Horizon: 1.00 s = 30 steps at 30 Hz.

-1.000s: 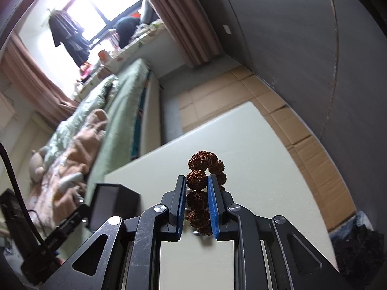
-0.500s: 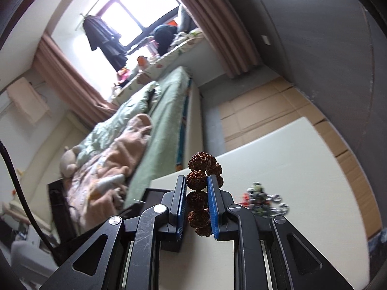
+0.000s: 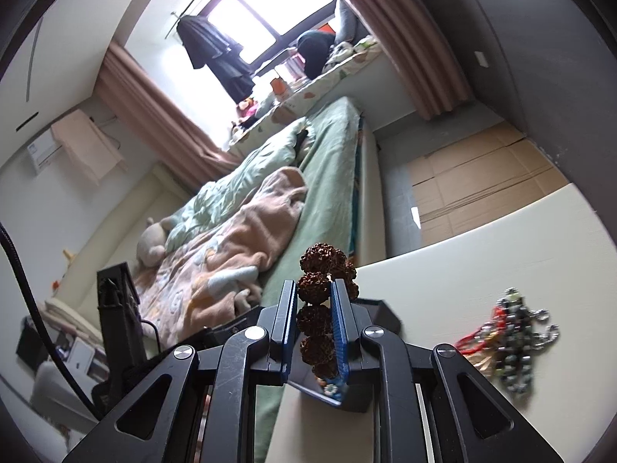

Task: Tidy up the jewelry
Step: 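Lower the hoop into the black box with the left gripper while the right gripper drops the bracelet in, then move the left gripper back over the dark bead strands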

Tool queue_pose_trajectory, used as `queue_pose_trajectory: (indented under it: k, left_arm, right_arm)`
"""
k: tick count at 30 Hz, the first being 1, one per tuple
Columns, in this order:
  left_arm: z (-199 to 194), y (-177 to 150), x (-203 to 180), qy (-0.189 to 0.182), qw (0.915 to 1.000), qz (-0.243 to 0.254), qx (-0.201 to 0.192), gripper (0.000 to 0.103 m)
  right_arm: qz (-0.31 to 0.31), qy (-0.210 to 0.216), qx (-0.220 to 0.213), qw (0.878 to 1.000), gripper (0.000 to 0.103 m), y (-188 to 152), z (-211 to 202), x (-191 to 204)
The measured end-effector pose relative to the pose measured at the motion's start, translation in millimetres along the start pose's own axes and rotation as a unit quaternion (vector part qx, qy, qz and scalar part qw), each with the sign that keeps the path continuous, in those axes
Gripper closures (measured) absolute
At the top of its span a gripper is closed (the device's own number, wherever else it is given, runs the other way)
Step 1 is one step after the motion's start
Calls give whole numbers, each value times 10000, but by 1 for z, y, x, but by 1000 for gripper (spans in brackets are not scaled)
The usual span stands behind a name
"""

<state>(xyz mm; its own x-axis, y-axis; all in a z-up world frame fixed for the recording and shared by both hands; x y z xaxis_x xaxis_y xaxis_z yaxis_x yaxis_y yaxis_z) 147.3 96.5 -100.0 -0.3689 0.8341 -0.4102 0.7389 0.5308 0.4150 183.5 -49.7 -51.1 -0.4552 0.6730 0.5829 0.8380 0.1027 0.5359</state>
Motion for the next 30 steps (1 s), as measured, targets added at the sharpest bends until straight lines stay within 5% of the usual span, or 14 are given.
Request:
queue_pose_trajectory:
  k: [6, 10, 19, 23, 30]
  left_arm:
    - [-4, 4, 14, 17, 9998, -187, -65, 16]
    - [-6, 1, 10, 20, 9999, -97, -88, 16]
    - [1, -11, -16, -73, 9998, 155, -34, 16]
    - [2, -19, -31, -76, 9994, 327, -59, 16]
    - [5, -31, -52, -48, 9982, 601, -77, 16]
  right_arm:
    - [55, 112, 372, 9992, 83, -8, 29, 11]
    - [199, -219, 605, 9977, 28, -15, 35, -3]
    - [524, -386, 382, 9971, 25, -14, -2, -34]
    - [573, -482, 282, 9968, 4, -14, -16, -41]
    - [690, -681, 190, 9951, 4, -17, -41, -58]
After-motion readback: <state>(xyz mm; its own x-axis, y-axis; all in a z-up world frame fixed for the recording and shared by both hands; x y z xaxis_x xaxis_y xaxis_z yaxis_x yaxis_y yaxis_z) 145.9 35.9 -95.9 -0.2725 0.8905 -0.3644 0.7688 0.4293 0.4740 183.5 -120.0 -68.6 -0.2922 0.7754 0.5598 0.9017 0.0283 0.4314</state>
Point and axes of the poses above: each gripper's, at about its wrist camera, not at the fingertips, and z roughly the way its jaws point, x to its left, y to its top, the point moved 10 cm from there along z, roughly the way its jaws point, and after that the axes turned 12 degrees about x, right-handed, at the moved point
